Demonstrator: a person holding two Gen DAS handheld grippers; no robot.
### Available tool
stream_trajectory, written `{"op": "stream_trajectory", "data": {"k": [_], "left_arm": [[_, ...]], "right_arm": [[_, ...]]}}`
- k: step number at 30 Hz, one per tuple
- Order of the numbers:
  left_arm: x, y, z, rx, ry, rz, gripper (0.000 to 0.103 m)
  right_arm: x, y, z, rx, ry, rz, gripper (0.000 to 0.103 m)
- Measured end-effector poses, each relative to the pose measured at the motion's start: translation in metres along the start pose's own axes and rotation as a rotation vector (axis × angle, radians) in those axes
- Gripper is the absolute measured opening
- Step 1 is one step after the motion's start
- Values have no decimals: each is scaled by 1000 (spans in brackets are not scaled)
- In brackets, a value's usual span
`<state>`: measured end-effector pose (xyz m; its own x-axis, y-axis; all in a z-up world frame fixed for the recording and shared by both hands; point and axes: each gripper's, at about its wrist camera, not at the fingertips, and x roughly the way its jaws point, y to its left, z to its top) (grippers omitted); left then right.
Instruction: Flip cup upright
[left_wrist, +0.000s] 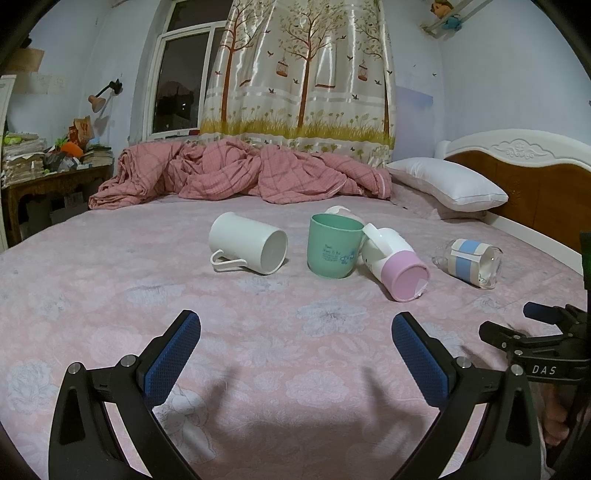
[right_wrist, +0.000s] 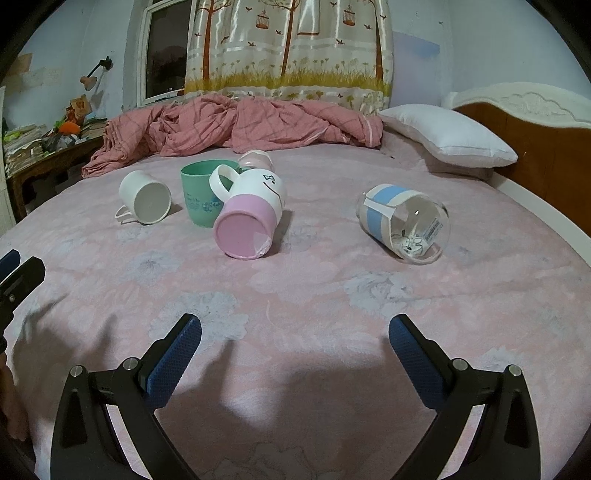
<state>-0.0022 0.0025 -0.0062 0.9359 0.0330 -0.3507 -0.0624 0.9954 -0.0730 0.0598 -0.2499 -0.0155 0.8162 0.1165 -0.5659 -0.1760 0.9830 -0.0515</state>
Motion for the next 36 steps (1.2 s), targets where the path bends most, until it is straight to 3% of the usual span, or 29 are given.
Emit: {"op": "stream_trajectory", "data": {"k": [12, 36], "left_arm": [[-1, 5, 3, -30, 39, -1, 103], [-5, 3, 6, -30, 7, 11, 103]], "right_arm": [[3, -5, 2, 25, 11, 12, 103], [-3, -3, 2, 11, -17, -10, 103]]}}
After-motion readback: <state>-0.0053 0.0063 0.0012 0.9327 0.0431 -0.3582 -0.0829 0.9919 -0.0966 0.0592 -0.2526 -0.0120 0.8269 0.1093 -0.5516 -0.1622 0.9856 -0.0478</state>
